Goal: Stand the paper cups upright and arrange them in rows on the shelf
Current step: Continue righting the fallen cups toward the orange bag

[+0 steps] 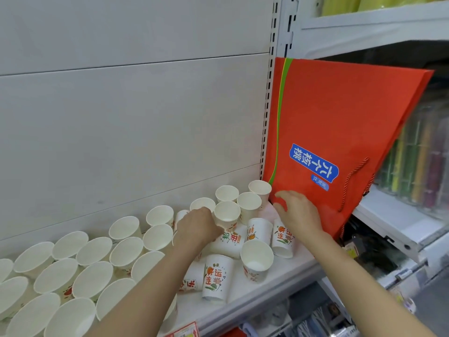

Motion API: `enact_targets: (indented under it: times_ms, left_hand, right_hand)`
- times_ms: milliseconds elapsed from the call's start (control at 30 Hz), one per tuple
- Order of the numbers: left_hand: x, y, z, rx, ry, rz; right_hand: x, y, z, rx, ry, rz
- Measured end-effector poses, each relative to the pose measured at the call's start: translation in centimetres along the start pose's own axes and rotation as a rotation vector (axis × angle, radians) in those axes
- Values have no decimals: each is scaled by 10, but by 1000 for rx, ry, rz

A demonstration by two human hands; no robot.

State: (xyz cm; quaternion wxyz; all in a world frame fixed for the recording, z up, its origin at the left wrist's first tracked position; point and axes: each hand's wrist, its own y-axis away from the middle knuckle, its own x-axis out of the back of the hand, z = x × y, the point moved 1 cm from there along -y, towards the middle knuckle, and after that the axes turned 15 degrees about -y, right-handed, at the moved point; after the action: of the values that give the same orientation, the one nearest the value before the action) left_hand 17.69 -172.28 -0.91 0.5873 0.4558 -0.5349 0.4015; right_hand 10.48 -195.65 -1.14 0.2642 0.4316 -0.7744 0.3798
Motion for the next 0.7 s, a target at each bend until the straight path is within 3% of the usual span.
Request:
enact_targets:
  times_ms: [133, 267, 400, 467, 567, 700]
  left_hand:
    - [11, 5, -5, 6, 101, 44]
    - [15, 26, 0, -111, -169, 296]
    - [3, 37, 7, -283, -384, 361]
    - [2, 39, 6, -321, -382, 371]
    - [4, 41, 2, -343, -249, 356]
    - [10, 34, 11, -398, -156, 352]
  right_hand:
    - [7, 40, 14, -156, 68, -53]
    - [-5, 46, 21, -337, 9, -137]
    - [-24, 45, 22, -444, -129, -141]
    - [-27, 43, 21, -473, -198, -124]
    - [-24, 41, 19, -425, -279, -29]
    - [-28, 32, 21, -211, -358, 106]
